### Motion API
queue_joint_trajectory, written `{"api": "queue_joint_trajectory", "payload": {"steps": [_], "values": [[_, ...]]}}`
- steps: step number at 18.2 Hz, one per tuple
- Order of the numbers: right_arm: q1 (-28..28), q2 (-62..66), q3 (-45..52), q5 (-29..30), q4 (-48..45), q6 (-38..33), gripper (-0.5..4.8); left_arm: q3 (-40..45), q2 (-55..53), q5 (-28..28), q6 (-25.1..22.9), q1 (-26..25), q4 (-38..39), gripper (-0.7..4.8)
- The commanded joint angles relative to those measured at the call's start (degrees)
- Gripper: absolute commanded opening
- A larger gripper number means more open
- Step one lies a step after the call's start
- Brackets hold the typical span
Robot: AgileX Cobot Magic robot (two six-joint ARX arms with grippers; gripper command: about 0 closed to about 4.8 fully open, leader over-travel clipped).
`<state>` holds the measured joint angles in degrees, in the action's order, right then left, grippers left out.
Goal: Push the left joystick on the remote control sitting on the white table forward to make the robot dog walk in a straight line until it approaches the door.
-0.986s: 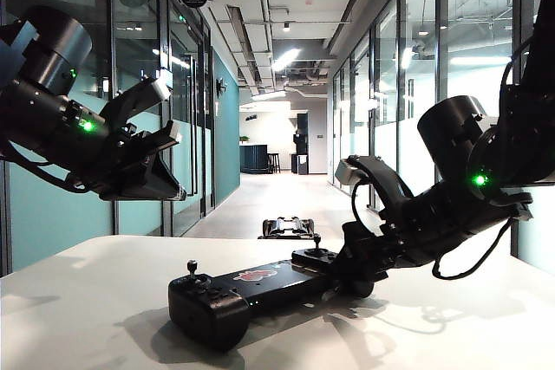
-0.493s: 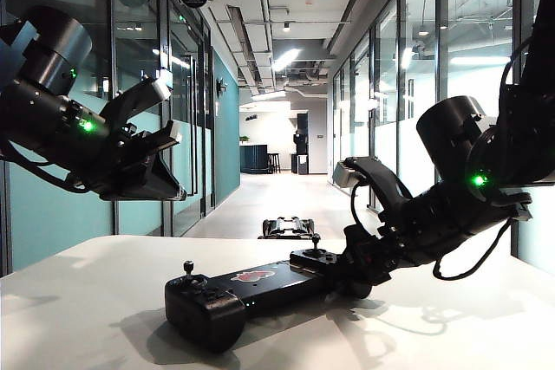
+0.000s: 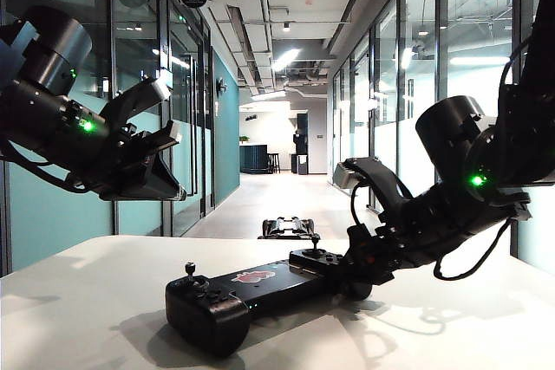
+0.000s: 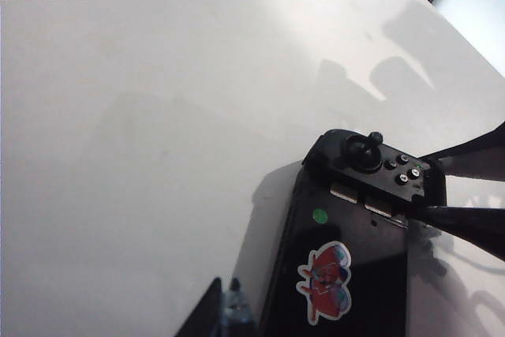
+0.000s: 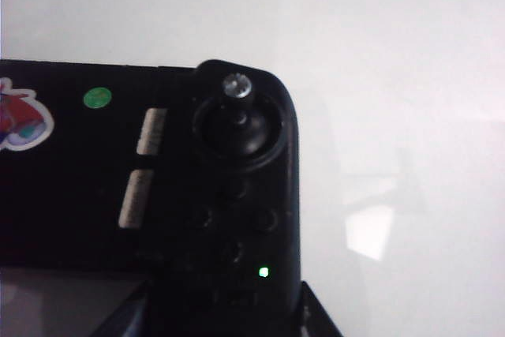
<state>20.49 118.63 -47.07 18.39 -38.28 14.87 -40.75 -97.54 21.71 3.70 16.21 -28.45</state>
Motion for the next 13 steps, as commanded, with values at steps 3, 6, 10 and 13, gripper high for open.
{"api": "queue_joint_trajectory", "payload": {"steps": [3, 6, 10, 13], "values": [[0.2, -0.2, -0.2, -10.8, -2.3, -7.8, 1.97, -0.3, 0.1, 0.4, 0.0, 0.1, -0.9, -0.05], [0.3, -0.2, -0.2, -16.2, -3.2, -11.8, 1.97, -0.3, 0.1, 0.6, 0.0, 0.1, -1.1, -0.05], [0.4, -0.2, -0.2, -20.0, -3.7, -16.9, 1.96, -0.4, -0.2, 0.6, -0.3, 0.1, -2.0, -0.05], [1.9, -0.3, -0.3, -25.0, -3.6, -18.1, 1.96, -3.4, -3.0, 3.9, -0.3, 0.1, -2.0, -0.05]]}}
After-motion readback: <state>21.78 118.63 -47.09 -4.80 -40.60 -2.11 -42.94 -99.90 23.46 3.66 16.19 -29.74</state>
